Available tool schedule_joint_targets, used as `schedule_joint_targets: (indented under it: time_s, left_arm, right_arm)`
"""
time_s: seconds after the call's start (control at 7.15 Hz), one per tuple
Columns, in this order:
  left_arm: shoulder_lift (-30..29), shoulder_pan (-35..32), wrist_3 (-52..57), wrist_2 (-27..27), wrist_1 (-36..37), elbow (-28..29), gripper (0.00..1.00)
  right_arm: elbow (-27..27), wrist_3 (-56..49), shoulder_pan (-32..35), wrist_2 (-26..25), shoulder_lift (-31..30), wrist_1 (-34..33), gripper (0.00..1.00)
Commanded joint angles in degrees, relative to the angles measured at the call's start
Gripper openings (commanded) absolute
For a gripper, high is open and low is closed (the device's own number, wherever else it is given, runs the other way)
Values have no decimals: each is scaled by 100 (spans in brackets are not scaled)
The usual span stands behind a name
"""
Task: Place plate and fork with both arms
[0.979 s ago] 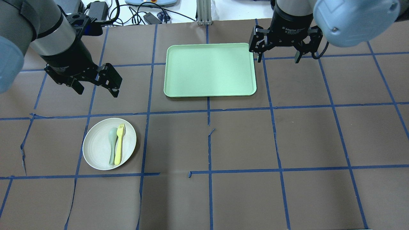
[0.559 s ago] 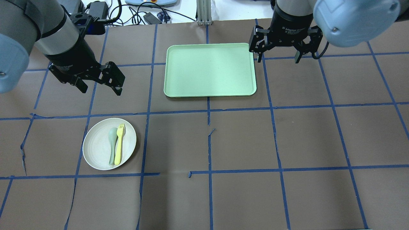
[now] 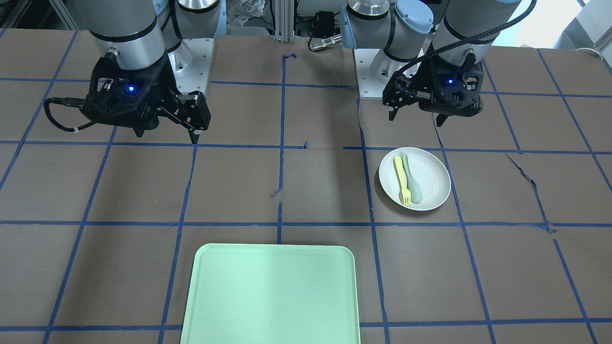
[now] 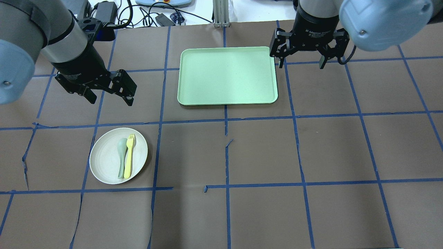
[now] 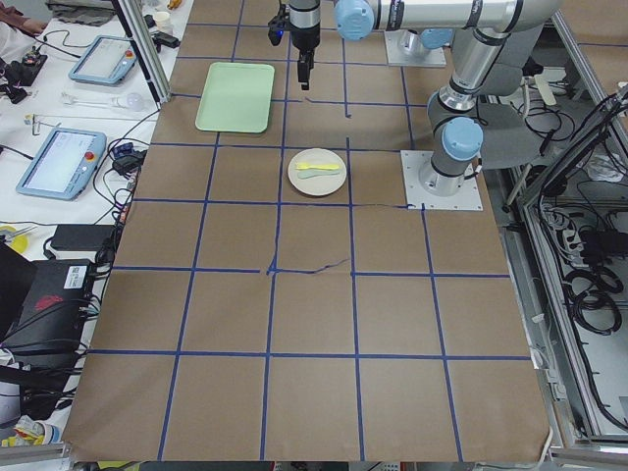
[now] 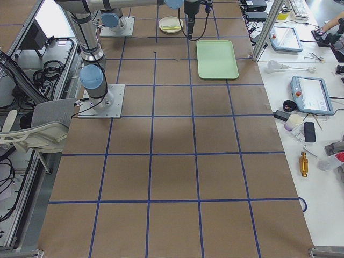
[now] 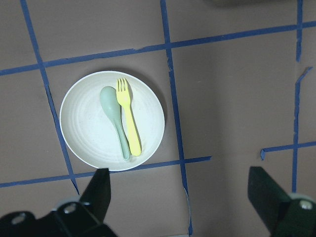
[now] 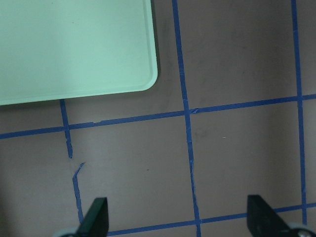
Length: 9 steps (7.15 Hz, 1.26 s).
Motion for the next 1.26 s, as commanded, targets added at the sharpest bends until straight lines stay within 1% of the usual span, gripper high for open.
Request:
schedule_joint_targets:
  time_s: [0.0, 0.56, 0.7, 0.84, 1.12]
  left_arm:
    - [15, 3, 25, 31, 0, -27, 100]
    - [15, 3, -27, 23, 0, -27, 100]
    - [-72, 38, -18, 49, 0, -36, 100]
    - [-73, 230, 60, 49, 0, -132, 100]
    - [-81, 940, 157, 31, 0, -264, 100]
  right_arm:
    - [1, 0, 0, 0, 0, 0, 100]
    - [1, 0, 0, 0, 0, 0, 100]
    - [1, 0, 0, 0, 0, 0, 100]
    - [1, 0, 0, 0, 0, 0, 100]
    - [1, 0, 0, 0, 0, 0, 100]
